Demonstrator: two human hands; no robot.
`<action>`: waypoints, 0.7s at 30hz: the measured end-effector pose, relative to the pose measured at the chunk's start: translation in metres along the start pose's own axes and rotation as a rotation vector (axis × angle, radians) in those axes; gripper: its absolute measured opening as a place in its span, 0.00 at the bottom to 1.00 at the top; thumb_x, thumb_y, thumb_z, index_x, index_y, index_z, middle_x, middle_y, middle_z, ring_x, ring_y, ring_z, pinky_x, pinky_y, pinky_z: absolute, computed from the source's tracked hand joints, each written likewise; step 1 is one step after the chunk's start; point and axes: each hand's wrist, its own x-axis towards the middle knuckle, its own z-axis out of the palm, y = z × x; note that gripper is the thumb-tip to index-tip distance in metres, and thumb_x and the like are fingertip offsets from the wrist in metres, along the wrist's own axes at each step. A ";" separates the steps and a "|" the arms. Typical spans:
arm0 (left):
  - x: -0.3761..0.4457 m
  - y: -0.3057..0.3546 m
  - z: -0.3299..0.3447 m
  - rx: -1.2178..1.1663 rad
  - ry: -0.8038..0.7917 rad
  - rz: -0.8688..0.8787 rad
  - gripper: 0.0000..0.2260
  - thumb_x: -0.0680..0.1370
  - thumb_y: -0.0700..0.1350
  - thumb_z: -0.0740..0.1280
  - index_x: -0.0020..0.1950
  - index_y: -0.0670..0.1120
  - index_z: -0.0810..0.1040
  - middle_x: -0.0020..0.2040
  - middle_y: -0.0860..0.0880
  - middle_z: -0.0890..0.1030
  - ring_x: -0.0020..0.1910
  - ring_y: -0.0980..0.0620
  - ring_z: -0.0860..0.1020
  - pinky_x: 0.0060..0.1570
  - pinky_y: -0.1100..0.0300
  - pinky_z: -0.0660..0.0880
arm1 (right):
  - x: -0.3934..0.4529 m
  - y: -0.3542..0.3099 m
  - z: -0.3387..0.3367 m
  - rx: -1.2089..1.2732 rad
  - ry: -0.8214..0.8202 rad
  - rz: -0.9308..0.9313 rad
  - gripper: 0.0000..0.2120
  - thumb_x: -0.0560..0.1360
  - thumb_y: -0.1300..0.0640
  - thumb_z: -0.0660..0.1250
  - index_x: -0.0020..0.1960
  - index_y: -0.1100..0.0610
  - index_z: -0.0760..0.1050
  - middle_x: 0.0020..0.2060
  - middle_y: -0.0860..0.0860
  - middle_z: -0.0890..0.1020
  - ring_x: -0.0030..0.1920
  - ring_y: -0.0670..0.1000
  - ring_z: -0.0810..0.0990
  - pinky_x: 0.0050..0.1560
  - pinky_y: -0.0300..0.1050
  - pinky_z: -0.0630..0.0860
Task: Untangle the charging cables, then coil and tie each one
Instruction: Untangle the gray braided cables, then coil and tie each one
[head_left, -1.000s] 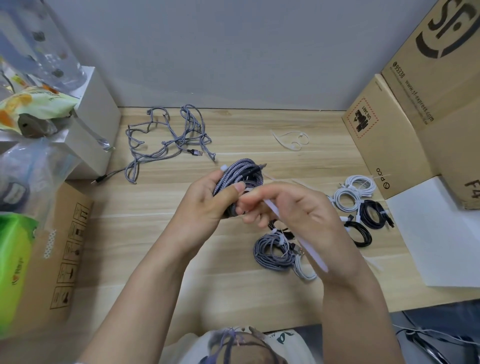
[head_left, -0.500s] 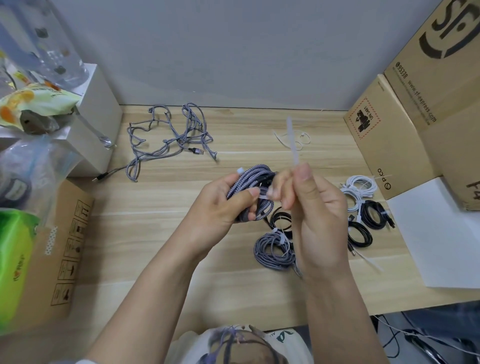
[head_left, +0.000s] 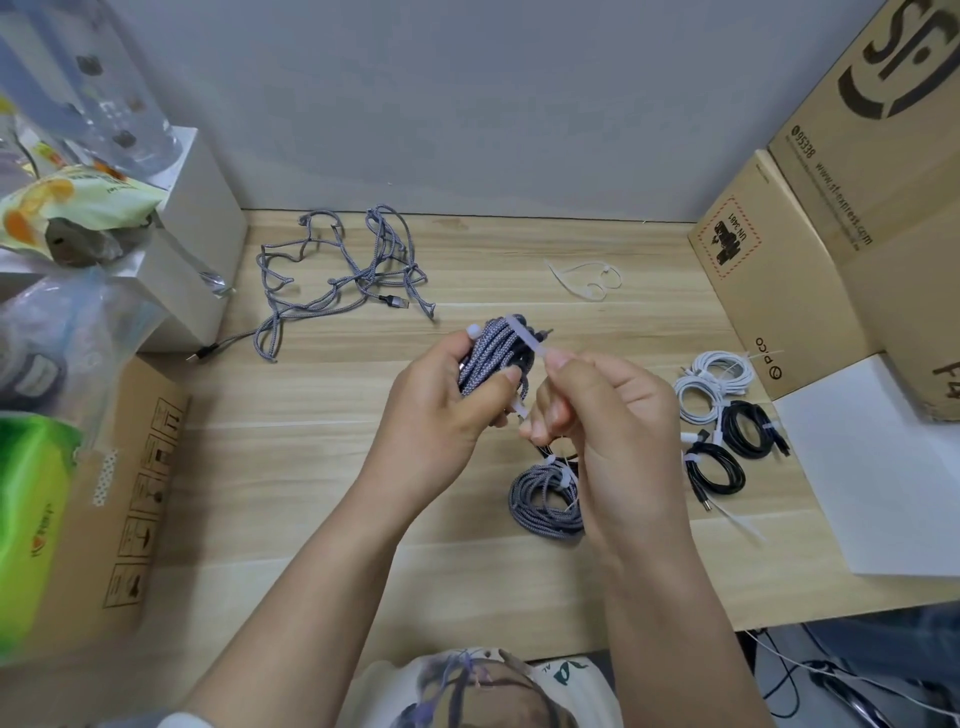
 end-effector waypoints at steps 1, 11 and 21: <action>-0.001 0.000 0.000 0.035 -0.003 0.008 0.05 0.74 0.43 0.65 0.48 0.43 0.77 0.31 0.54 0.77 0.32 0.54 0.73 0.35 0.63 0.71 | 0.000 0.001 0.000 -0.042 -0.002 0.005 0.18 0.70 0.59 0.63 0.21 0.53 0.69 0.19 0.48 0.69 0.23 0.47 0.69 0.31 0.38 0.72; -0.006 0.002 0.004 0.252 0.090 0.057 0.04 0.70 0.48 0.64 0.40 0.48 0.74 0.33 0.42 0.76 0.34 0.41 0.72 0.35 0.51 0.70 | 0.005 0.006 0.002 -0.235 0.063 0.068 0.25 0.75 0.66 0.62 0.20 0.54 0.68 0.18 0.46 0.70 0.22 0.47 0.69 0.31 0.41 0.70; -0.005 0.001 0.002 0.311 0.074 0.057 0.07 0.70 0.48 0.64 0.42 0.45 0.74 0.32 0.42 0.76 0.32 0.44 0.70 0.33 0.54 0.66 | 0.006 0.003 0.001 -0.171 0.014 0.111 0.23 0.75 0.68 0.60 0.22 0.58 0.66 0.19 0.48 0.68 0.22 0.45 0.68 0.28 0.41 0.69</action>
